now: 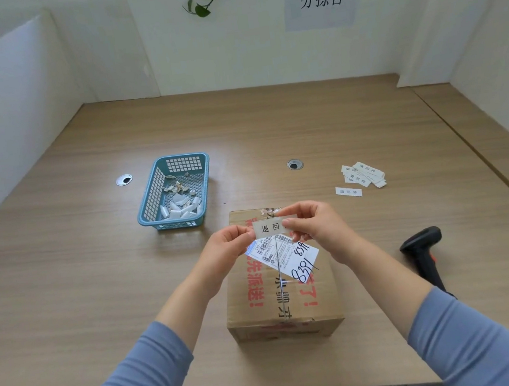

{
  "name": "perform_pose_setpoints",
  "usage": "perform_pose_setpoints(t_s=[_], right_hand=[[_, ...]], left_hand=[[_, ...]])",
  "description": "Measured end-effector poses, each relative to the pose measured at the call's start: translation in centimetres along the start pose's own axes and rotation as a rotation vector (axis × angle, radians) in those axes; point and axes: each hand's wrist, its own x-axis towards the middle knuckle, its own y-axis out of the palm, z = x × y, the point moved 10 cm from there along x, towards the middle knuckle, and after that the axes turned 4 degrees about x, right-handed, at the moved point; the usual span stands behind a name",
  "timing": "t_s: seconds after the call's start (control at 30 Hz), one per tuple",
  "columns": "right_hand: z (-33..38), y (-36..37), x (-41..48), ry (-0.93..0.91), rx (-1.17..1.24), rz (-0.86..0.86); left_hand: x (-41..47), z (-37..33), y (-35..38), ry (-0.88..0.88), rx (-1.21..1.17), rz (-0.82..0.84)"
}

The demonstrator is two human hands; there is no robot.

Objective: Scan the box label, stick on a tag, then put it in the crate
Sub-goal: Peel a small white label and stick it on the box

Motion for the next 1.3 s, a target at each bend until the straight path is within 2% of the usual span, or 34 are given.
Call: perform_pose_setpoints(t_s=[0.23, 0.3, 0.37, 0.43, 0.5, 0.57, 0.67, 1.0, 1.3], right_hand=[[-0.3, 0.0, 0.0, -0.009, -0.04, -0.003], [-0.3, 0.0, 0.1, -0.031, -0.131, -0.045], [0.5, -0.4, -0.4, -0.116, -0.36, -0.175], [2.5, -0.2, -1.7, -0.302, -0.521, -0.31], [3.6, 1.1, -2.7, -0.442, -0.586, -0.323], [3.5, 2.7, -3.0, -0.459, -0.651, -0.277], [3.1, 3.3, -3.2, -0.475, -0.723, -0.329], [1.7, 3.1, -2.4, -0.262, -0.427, -0.213], [1.2, 3.2, -2.1, -0.235, -0.275, -0.171]], left_hand=[[0.1, 0.3, -0.1, 0.017, -0.018, 0.011], [0.1, 0.4, -0.2, 0.01, -0.035, -0.015], [0.0, 0.6, -0.3, 0.004, -0.052, -0.061], [-0.1, 0.8, -0.6, 0.004, -0.065, -0.114], [-0.1, 0.9, -0.7, 0.01, -0.081, -0.149], [-0.1, 0.8, -0.7, 0.019, -0.087, -0.168], [-0.1, 0.5, -0.6, 0.042, -0.096, -0.181], [0.1, 0.0, 0.1, 0.089, -0.111, -0.158], [0.1, -0.2, 0.1, 0.093, -0.103, -0.157]])
